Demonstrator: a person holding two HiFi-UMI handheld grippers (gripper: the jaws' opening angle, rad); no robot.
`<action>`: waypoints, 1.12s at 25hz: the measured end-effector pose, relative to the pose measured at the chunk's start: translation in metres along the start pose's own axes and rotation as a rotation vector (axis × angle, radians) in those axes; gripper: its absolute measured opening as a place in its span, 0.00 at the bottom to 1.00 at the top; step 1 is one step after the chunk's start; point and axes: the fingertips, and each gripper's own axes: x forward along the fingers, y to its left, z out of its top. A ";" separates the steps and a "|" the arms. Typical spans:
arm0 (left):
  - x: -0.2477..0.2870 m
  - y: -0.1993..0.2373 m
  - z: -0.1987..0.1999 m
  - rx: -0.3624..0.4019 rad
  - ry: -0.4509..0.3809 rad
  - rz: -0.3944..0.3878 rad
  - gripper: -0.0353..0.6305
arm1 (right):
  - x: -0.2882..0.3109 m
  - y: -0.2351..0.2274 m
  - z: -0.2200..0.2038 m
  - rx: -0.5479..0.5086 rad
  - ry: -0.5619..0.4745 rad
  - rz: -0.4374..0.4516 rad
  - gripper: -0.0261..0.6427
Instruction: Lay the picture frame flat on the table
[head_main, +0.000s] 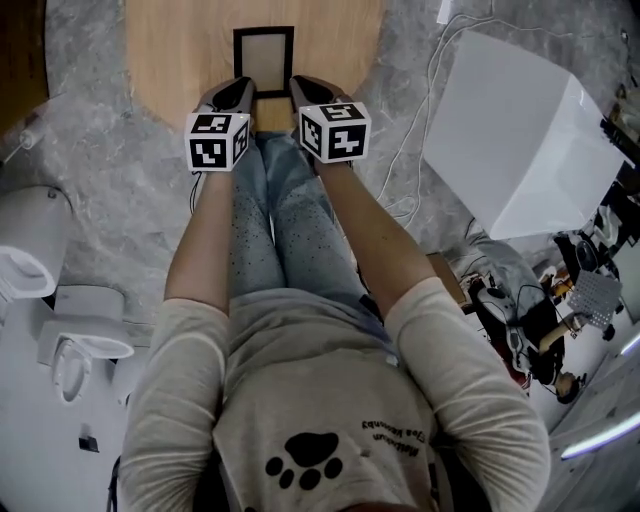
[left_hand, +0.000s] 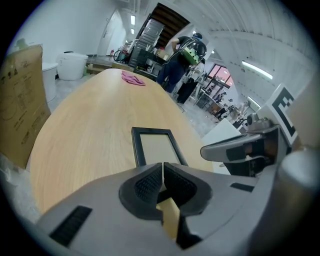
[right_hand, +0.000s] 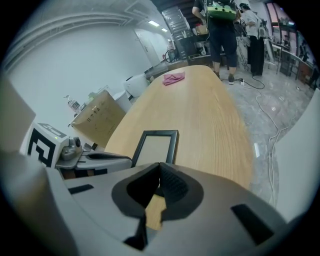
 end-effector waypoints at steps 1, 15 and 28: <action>-0.002 -0.003 0.001 0.000 0.002 -0.005 0.08 | -0.004 0.000 0.000 -0.001 0.005 -0.003 0.06; -0.060 -0.053 0.026 0.069 0.012 -0.020 0.08 | -0.079 0.003 0.006 -0.042 0.028 -0.049 0.06; -0.139 -0.078 0.085 0.158 -0.073 0.015 0.08 | -0.147 0.029 0.045 -0.089 -0.067 -0.056 0.06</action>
